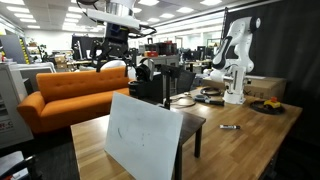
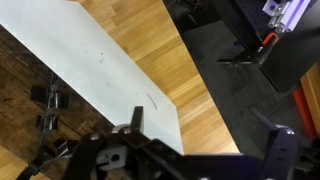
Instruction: Place the whiteboard on the stand
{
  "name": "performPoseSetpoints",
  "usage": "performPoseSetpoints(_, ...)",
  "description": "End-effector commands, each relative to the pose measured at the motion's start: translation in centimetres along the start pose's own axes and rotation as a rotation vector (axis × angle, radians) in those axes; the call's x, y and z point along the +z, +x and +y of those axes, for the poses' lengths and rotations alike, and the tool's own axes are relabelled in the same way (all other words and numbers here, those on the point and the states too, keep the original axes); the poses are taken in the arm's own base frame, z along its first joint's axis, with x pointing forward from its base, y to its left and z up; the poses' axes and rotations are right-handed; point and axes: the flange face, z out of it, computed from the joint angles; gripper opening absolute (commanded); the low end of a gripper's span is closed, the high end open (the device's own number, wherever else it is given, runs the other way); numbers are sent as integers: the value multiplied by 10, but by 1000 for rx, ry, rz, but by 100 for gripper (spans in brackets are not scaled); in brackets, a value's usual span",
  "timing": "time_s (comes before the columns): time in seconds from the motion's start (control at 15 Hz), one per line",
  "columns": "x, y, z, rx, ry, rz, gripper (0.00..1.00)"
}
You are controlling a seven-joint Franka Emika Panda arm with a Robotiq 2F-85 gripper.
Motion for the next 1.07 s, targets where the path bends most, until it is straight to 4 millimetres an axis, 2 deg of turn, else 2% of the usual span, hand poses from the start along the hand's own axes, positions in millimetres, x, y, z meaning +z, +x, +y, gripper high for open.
performPoseSetpoints(0.0,2,2,3,2,5,-5,100)
performPoseSetpoints(0.53,1,6,3,-33,17,-15,100)
performPoseSetpoints(0.8,-8,33,9,-113,-5,-31,100)
performPoseSetpoints(1.0,-27,60,15,-202,-23,-49,100)
